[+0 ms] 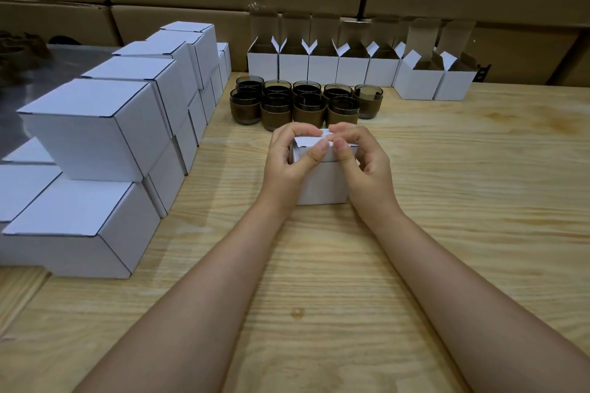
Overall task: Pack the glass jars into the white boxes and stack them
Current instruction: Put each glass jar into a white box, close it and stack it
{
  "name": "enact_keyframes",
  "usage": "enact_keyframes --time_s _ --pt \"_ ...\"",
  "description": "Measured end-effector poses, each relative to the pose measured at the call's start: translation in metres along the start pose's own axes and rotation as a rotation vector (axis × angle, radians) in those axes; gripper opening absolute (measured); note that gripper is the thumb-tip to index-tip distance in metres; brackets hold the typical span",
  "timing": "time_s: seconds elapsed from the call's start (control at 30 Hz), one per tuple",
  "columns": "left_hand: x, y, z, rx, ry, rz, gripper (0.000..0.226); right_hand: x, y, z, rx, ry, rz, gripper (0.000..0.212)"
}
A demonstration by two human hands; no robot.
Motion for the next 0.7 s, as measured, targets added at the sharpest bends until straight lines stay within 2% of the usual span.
enact_keyframes --time_s 0.13,0.33,0.47,0.7 --pt "0.002 0.005 -0.002 0.01 0.003 0.067 0.022 0.0 -0.001 0.001 0.014 -0.01 -0.004 0.01" --pt "0.006 0.0 0.001 -0.045 -0.045 0.053 0.023 0.0 0.0 0.002 0.03 -0.029 -0.013 0.011" --pt "0.006 -0.012 0.0 -0.072 -0.087 -0.064 0.015 0.0 0.0 0.002 0.012 -0.05 -0.023 0.012" --pt "0.003 -0.03 0.002 -0.245 -0.126 -0.269 0.02 0.001 0.009 0.004 -0.018 -0.089 0.035 0.01"
Point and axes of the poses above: each hand's wrist, its own x-axis towards the middle knuckle, its own z-axis out of the palm, y = z × x, the point moved 10 cm from there along x, towards the middle knuckle, and after that the axes turned 1 degree about -x, right-handed, at the moved point
